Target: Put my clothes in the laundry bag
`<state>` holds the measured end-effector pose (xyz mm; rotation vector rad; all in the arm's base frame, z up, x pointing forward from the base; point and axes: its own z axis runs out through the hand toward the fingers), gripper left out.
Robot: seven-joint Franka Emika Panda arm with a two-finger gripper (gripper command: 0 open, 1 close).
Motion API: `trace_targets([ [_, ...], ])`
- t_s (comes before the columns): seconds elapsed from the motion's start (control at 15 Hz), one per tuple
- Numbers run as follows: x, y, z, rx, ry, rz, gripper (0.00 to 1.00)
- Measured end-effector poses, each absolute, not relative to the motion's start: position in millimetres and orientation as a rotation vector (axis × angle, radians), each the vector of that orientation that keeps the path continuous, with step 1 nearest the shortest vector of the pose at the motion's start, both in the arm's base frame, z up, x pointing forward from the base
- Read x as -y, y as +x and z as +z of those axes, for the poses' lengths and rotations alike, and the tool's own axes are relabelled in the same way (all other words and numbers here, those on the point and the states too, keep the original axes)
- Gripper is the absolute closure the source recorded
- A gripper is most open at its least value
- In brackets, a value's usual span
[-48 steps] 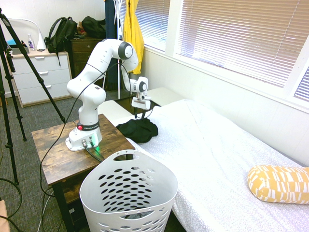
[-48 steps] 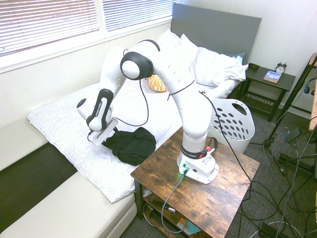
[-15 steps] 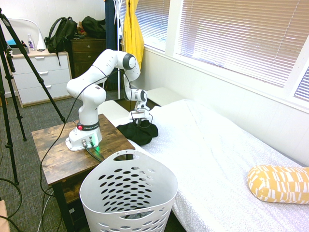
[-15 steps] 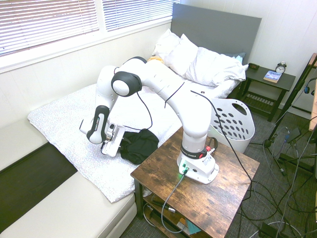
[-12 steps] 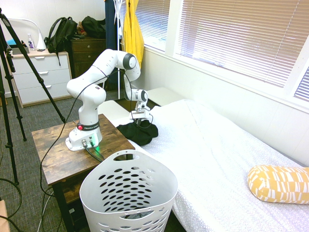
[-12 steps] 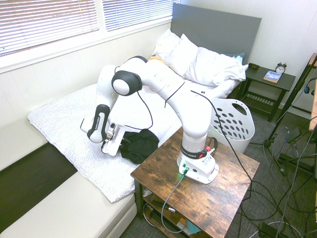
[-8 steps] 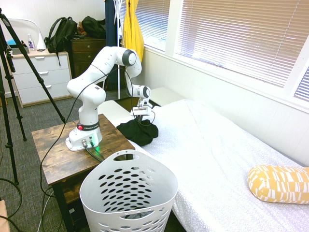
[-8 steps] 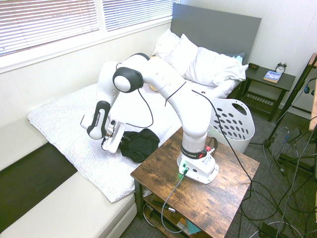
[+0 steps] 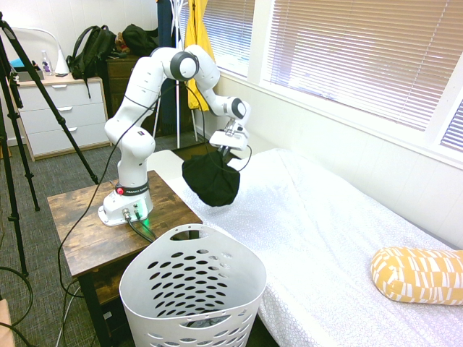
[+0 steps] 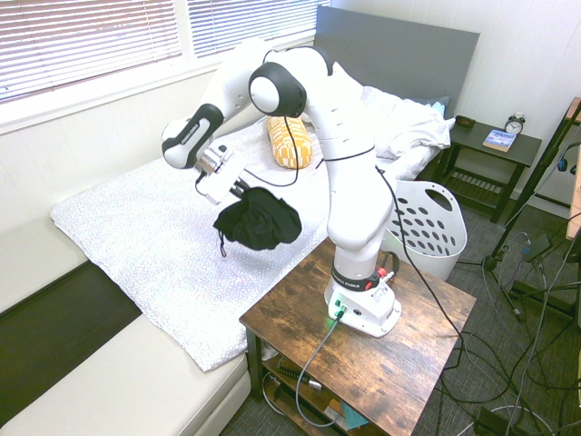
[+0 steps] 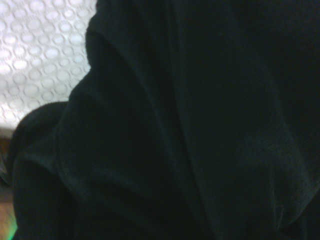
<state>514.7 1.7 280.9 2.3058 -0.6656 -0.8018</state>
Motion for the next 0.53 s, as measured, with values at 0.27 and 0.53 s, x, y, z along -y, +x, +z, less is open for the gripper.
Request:
trace_targets([
  [0.27, 77, 487, 396, 0.596, 2.216, -0.86, 1.0],
  [0.53, 172, 423, 436, 0.699, 2.127, -0.924, 1.0],
])
